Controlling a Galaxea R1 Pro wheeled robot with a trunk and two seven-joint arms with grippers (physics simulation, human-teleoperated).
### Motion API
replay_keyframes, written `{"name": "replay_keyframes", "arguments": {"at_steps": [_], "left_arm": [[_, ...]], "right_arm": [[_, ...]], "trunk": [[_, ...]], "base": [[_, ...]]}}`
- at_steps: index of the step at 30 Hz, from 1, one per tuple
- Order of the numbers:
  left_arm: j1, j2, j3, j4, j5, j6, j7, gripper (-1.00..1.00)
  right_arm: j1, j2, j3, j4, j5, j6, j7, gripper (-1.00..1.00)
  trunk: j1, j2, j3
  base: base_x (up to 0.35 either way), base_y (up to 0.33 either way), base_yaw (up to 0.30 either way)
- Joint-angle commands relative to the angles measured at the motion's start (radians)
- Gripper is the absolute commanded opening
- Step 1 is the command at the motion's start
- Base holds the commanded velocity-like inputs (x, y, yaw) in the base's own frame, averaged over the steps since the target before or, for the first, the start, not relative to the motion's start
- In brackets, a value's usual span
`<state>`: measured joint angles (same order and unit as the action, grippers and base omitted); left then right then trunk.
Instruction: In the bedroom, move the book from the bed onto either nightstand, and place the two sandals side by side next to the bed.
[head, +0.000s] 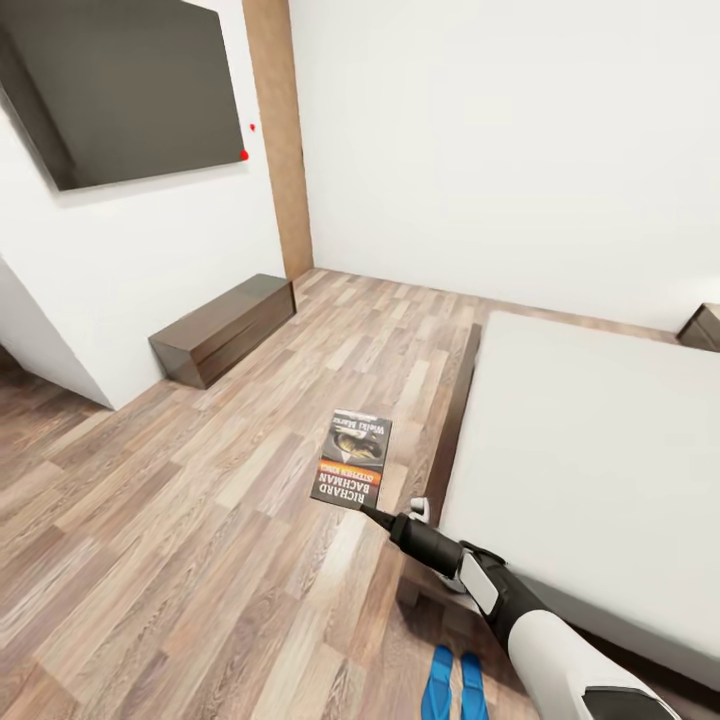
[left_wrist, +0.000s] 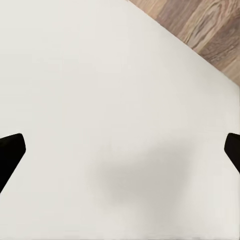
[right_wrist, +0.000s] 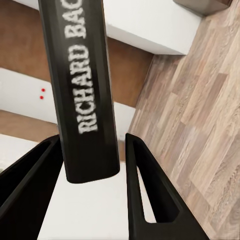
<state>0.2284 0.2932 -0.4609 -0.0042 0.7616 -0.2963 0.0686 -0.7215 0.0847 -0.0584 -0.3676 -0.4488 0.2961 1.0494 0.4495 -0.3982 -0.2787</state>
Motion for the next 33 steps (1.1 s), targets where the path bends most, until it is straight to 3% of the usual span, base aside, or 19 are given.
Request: {"name": "replay_keyframes", "arguments": {"at_steps": [1, 33], "left_arm": [[0.000, 0.000, -0.008, 0.000, 0.002, -0.003, 0.005, 1.00], [0.000, -0.003, -0.009, -0.001, -0.001, -0.003, 0.002, 1.00]], "right_arm": [[-0.001, 0.001, -0.007, 0.001, -0.003, 0.011, 0.003, -1.00], [0.000, 0.001, -0.006, 0.011, -0.002, 0.011, 0.003, -1.00]], "trunk": [[0.000, -0.002, -0.002], [0.000, -0.002, -0.024]], "base": [[-0.015, 0.000, 0.257], [-0.018, 0.010, 0.259]]}}
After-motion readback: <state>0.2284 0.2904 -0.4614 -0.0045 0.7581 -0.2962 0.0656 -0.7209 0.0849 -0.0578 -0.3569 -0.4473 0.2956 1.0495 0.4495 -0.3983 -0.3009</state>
